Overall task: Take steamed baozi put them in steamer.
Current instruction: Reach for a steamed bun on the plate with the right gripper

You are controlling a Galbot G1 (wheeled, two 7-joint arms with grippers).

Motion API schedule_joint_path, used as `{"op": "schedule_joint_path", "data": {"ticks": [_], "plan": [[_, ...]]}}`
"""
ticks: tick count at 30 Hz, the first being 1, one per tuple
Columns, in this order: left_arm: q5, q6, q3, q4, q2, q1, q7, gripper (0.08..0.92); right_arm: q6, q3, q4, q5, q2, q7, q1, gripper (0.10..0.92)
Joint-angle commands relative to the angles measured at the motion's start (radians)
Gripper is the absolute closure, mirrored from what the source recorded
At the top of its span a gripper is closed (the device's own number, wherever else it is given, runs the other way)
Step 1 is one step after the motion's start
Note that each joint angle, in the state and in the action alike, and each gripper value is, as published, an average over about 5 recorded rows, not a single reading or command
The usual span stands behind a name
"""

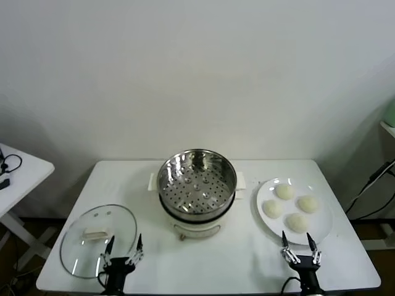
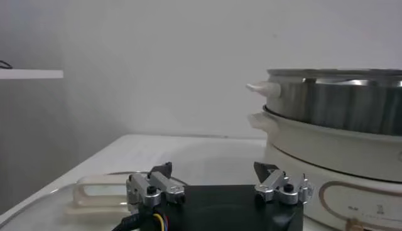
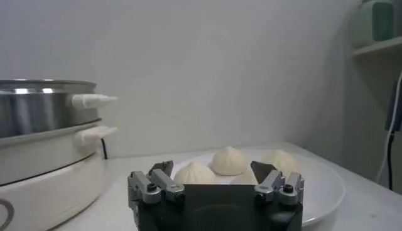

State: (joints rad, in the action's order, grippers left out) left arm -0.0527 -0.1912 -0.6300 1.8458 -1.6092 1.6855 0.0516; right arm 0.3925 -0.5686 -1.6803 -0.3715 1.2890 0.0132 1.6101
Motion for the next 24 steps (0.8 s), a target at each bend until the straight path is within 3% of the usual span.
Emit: {"op": "schedule_joint_path", "data": {"ticks": [1, 7, 14, 19, 24], "plan": [[-0.001, 0.002, 0.001, -0.001, -0.026, -0.003, 0.001, 0.177, -0.19, -0.045, -0.11, -0.002, -0.042, 0.022, -0.034, 0.203], [-0.007, -0.002, 0.003, -0.004, -0.017, -0.007, 0.001, 0.177, -0.462, -0.074, -0.207, -0.071, -0.237, 0.077, -0.216, 0.203], [-0.011, -0.007, 0.006, -0.002, -0.007, -0.012, 0.003, 0.177, -0.782, 0.003, -0.147, -0.184, -0.512, 0.045, -0.47, 0.203], [-0.011, -0.009, 0.009, 0.0, -0.001, -0.015, 0.005, 0.177, -0.966, 0.166, -0.019, -0.19, -0.72, -0.135, -0.648, 0.203], [-0.006, -0.014, 0.009, 0.0, 0.003, -0.015, 0.007, 0.177, -0.947, 0.42, 0.099, -0.021, -0.852, -0.394, -0.869, 0.203]]}}
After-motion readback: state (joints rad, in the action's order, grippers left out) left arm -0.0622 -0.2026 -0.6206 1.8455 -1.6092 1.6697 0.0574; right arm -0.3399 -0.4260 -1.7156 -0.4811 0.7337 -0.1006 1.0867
